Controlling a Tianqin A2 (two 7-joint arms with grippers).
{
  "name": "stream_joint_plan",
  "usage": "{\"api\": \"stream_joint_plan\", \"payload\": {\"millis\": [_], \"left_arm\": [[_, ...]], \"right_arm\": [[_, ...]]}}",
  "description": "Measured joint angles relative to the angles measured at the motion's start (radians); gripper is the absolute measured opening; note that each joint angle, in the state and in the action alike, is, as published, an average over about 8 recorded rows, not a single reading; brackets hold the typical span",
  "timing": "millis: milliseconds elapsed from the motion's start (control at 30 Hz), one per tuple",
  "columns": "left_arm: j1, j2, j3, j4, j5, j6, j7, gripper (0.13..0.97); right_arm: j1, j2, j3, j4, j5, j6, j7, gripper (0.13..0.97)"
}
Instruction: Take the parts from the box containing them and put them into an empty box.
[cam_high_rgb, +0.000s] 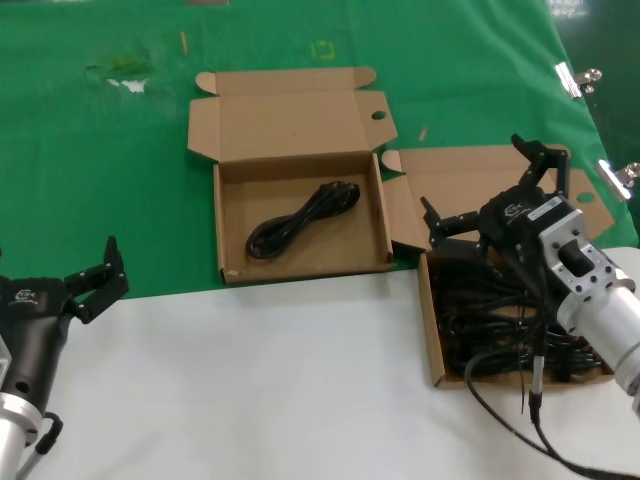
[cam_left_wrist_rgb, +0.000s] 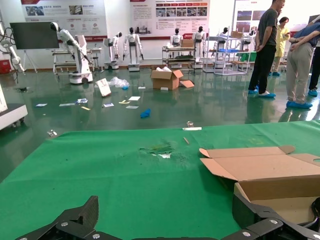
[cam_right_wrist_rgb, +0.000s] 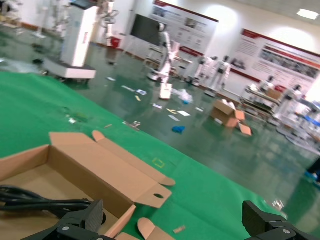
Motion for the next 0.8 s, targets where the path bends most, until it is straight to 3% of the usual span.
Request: {"api": "stream_joint_plan", "payload": {"millis": [100, 800], "left_arm": [[0.0, 0.0, 0.0, 0.0, 0.0, 0.0, 0.0, 0.936], [0.0, 0.0, 0.0, 0.0, 0.0, 0.0, 0.0, 0.966]], "right_arm": [[-0.029, -0.012, 0.012, 0.019, 0.012, 0.03, 0.027, 0.966], [-0.204, -0.084, 0.087, 0.135, 0.082, 0.215, 0.189, 0.966]]}}
